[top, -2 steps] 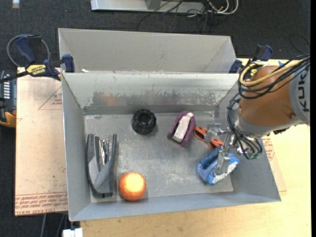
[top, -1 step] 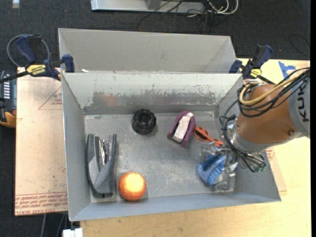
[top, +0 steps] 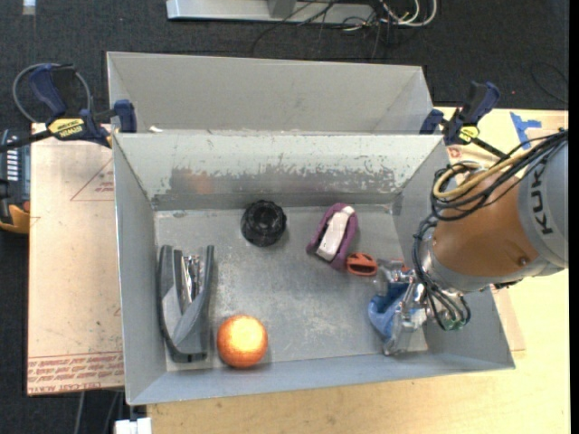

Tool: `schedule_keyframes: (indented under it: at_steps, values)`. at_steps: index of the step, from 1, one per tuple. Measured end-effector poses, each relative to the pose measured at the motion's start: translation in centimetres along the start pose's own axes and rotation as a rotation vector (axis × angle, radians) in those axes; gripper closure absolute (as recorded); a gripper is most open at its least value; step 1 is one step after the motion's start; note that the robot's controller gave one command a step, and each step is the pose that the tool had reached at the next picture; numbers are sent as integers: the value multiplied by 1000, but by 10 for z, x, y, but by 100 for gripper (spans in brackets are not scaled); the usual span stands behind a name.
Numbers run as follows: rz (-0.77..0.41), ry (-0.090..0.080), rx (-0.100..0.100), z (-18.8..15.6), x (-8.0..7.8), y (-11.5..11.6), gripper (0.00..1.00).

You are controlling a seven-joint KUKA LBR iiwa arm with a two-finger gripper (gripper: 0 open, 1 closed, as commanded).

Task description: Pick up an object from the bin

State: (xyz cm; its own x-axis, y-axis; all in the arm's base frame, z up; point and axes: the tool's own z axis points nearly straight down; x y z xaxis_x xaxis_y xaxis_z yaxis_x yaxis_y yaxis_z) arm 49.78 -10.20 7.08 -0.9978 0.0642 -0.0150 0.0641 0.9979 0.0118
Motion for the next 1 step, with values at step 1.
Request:
schedule_keyframes:
  at_steps: [1]
  values:
    - [-747, -2, -18, -3, -11, -25, 100]
